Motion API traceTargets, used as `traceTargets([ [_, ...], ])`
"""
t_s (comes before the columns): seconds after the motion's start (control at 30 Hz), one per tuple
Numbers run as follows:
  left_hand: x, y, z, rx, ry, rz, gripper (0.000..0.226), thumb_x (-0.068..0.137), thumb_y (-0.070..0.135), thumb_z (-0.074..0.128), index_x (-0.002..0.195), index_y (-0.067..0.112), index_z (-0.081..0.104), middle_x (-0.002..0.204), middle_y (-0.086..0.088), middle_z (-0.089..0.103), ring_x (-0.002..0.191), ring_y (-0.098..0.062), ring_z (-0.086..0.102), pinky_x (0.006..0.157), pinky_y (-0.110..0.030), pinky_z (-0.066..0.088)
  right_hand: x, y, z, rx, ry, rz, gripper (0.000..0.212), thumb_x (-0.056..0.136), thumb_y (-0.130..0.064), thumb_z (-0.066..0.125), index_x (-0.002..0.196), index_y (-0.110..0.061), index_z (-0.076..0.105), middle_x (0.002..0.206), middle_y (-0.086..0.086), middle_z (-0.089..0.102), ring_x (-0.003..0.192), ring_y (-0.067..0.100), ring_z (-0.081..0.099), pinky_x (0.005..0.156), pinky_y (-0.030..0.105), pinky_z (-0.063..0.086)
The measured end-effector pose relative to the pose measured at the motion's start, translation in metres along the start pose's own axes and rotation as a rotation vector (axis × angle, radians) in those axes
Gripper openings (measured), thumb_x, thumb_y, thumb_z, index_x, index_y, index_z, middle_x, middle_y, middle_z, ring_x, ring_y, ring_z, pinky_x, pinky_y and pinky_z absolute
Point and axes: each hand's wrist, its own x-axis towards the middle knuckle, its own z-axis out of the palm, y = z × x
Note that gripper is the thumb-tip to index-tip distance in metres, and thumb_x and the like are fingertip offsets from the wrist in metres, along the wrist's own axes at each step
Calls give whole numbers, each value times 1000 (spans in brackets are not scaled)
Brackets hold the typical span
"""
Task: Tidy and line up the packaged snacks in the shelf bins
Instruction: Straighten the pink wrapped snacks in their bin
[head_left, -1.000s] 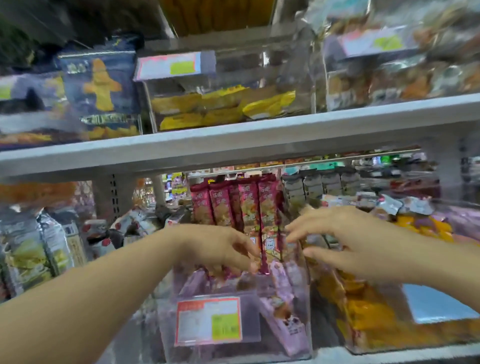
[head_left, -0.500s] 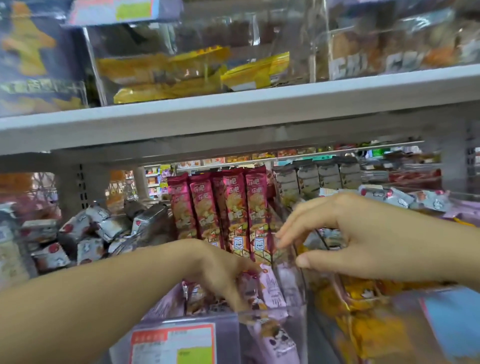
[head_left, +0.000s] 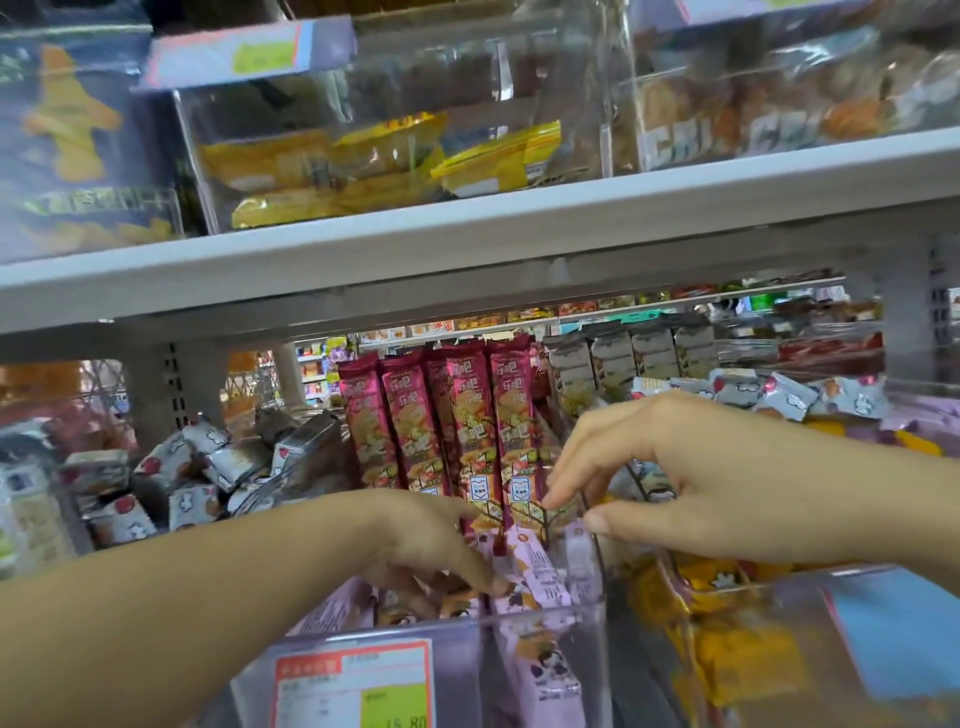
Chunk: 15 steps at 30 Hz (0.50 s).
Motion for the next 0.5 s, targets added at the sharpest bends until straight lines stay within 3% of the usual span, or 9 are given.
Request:
traceTargets([
  [0.1, -5, 2, 3, -49, 23, 7, 93, 76, 20, 79, 148, 28, 22, 131, -9, 50, 84, -20, 55, 60, -25, 56, 0, -2, 3, 42, 39, -16, 23, 74, -31, 68, 87, -50, 68, 90, -33, 63, 82, -13, 61, 71, 11, 47],
  [0.17, -3, 0, 4, -62, 37, -11, 94, 75, 24, 79, 149, 27, 20, 120, -3, 55, 93, -19, 55, 64, -24, 55, 0, -4, 2, 62, 33, -24, 27, 76, -27, 70, 83, -53, 66, 91, -31, 63, 83, -12, 61, 74, 14, 48],
  [0.23, -4, 1, 6, -57, 1, -14, 95, 75, 27, 80, 149, 25, 21, 128, -1, 54, 111, -20, 53, 68, -23, 55, 0, -6, -1, 56, -2, -27, 28, 81, -29, 69, 78, -56, 61, 92, -30, 61, 85, -14, 59, 78, 16, 48],
  [0.3, -6, 2, 6, -47, -33, -24, 79, 79, 27, 75, 144, 19, 31, 135, -2, 49, 113, -18, 51, 68, -22, 54, 0, -8, -3, 56, -18, -27, 25, 82, -32, 68, 80, -55, 60, 93, -29, 60, 86, -14, 59, 80, 17, 48],
  [0.43, -8, 2, 1, -179, -250, -15, 34, 90, 14, 63, 122, 5, 54, 125, -11, 56, 95, -25, 61, 64, -29, 58, 0, -11, -5, 55, -29, -19, 22, 84, -28, 67, 87, -50, 64, 93, -28, 60, 86, -15, 58, 80, 14, 46],
  [0.5, -10, 2, 0, -196, -276, 8, 29, 92, 8, 59, 121, 5, 55, 117, -11, 55, 91, -25, 61, 59, -28, 58, -1, -10, -8, 24, -64, -20, 17, 85, -29, 66, 94, -44, 67, 94, -28, 58, 87, -16, 56, 81, 12, 45],
])
